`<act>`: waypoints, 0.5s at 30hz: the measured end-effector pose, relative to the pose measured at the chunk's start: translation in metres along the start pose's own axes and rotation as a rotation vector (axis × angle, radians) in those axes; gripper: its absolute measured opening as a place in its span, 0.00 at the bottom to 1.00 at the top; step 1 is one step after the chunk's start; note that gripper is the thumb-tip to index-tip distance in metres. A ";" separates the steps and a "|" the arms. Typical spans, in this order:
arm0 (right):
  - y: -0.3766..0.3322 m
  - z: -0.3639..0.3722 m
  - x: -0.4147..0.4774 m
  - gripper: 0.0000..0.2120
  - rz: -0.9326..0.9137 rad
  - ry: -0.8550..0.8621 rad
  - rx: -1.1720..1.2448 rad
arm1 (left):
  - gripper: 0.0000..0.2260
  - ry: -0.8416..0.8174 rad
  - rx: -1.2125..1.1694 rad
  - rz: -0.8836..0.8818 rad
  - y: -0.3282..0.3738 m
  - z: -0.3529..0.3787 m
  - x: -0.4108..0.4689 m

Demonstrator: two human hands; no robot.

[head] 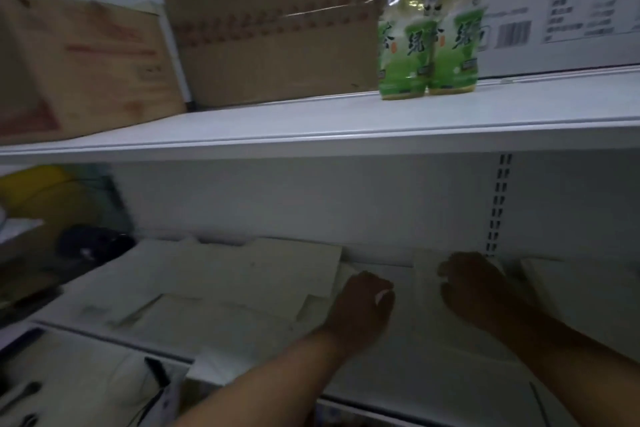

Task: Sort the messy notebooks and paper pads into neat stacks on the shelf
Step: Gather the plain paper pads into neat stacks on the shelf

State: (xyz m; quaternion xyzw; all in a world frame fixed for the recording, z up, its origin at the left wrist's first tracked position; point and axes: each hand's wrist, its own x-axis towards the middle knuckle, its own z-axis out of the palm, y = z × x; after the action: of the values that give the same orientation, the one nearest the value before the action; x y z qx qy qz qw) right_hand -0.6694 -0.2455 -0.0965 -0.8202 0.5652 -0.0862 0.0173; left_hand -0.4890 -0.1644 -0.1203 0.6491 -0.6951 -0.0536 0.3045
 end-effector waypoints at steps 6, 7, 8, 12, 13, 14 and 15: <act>-0.120 0.037 -0.002 0.19 -0.172 -0.170 0.385 | 0.22 -0.209 0.648 -0.025 -0.080 -0.085 -0.049; -0.131 0.038 -0.005 0.22 -0.132 -0.227 0.432 | 0.25 -0.260 0.647 -0.104 -0.091 -0.097 -0.054; -0.140 0.042 -0.005 0.25 -0.094 -0.271 0.458 | 0.30 -0.281 0.637 -0.162 -0.101 -0.106 -0.057; -0.165 0.046 0.000 0.28 0.103 -0.271 0.435 | 0.27 -0.288 0.576 -0.233 -0.132 -0.126 -0.063; -0.172 0.047 0.003 0.29 0.144 -0.245 0.440 | 0.24 -0.294 0.556 -0.237 -0.141 -0.130 -0.064; -0.180 0.051 0.006 0.30 0.179 -0.245 0.448 | 0.23 -0.294 0.535 -0.235 -0.151 -0.133 -0.065; -0.187 0.054 0.008 0.30 0.221 -0.243 0.467 | 0.22 -0.305 0.513 -0.230 -0.158 -0.137 -0.067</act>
State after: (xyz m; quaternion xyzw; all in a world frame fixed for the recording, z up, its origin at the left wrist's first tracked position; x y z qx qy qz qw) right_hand -0.4847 -0.1890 -0.1256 -0.7318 0.6098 -0.1129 0.2828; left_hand -0.2853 -0.0819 -0.1073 0.7636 -0.6455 -0.0073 0.0153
